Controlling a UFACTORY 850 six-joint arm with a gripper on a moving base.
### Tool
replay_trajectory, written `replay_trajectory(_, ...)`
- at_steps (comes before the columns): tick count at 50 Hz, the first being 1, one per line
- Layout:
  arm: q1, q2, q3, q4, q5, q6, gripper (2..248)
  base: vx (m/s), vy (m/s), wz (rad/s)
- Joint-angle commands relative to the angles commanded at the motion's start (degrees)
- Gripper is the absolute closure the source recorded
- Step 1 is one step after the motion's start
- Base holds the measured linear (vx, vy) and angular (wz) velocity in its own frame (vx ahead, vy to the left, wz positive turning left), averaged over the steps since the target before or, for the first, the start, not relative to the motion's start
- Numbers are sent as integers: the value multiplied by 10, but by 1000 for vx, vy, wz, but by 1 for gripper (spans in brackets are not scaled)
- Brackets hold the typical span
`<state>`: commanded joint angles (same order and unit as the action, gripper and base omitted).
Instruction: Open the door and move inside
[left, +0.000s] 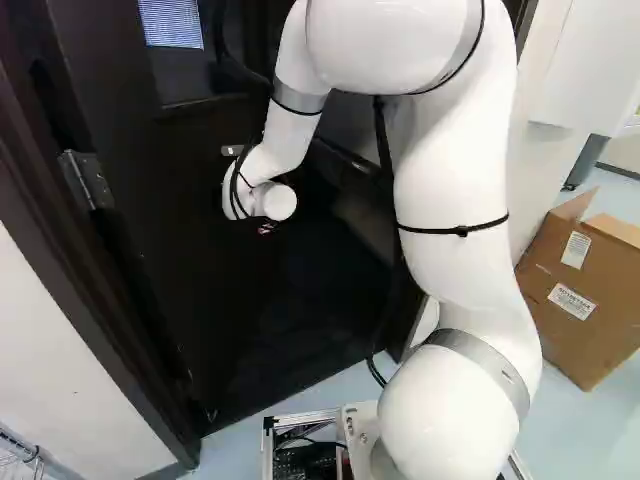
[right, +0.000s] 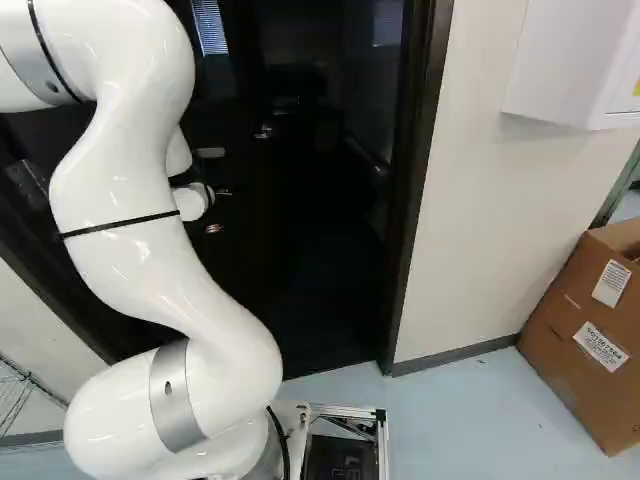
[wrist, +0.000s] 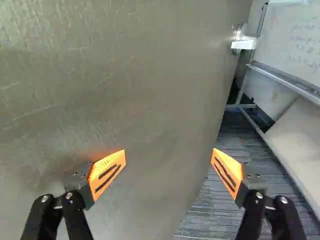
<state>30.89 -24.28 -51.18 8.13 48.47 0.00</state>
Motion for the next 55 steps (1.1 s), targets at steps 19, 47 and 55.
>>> replay_trajectory(19,15,-25,-32,-36,0,0,3,0,0,0)
replay_trajectory(47,34,-49,-63,-75,0,0,3,0,0,0)
replay_trajectory(55,39,-56,-72,-86,0,0,3,0,0,0)
